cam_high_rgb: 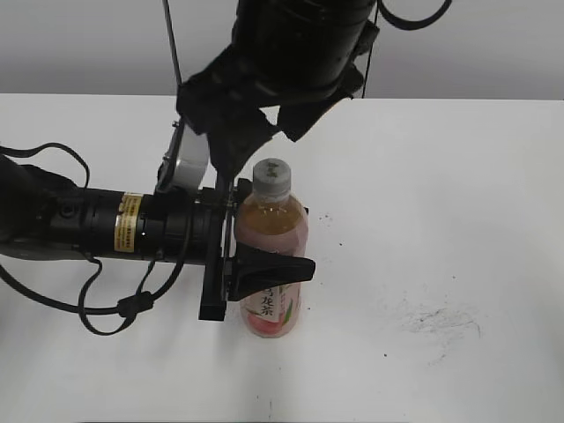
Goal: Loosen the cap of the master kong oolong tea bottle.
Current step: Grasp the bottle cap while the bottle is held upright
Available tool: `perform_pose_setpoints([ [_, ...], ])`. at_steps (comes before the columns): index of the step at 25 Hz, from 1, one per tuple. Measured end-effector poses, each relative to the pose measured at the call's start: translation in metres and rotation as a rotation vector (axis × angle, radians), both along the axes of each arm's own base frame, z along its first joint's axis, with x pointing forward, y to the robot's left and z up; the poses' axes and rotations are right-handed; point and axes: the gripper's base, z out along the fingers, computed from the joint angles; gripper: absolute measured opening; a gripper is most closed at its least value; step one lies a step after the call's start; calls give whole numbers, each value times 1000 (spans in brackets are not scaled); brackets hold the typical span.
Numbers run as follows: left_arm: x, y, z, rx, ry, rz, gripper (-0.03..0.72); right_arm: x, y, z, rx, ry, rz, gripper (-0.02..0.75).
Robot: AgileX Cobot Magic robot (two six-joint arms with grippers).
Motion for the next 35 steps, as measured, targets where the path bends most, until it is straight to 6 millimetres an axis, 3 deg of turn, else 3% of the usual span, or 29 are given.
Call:
perform_pose_setpoints([
  [8,0,0,0,-1,4,5,445,-3,-4,-19,-32,76,-110,551],
  [16,0,0,0,-1,5,5,445,-3,-3,-21,-32,87,-115,345],
  [22,0,0,0,-1,5,4,445,-2,-3,-24,-59,61,-43,273],
  [28,0,0,0,0,3,-1,445,-1,-3,-24,-106,-14,214,273],
  [35,-1,0,0,-1,-8,-10,445,-1,-4,-23,-221,-201,850,273],
])
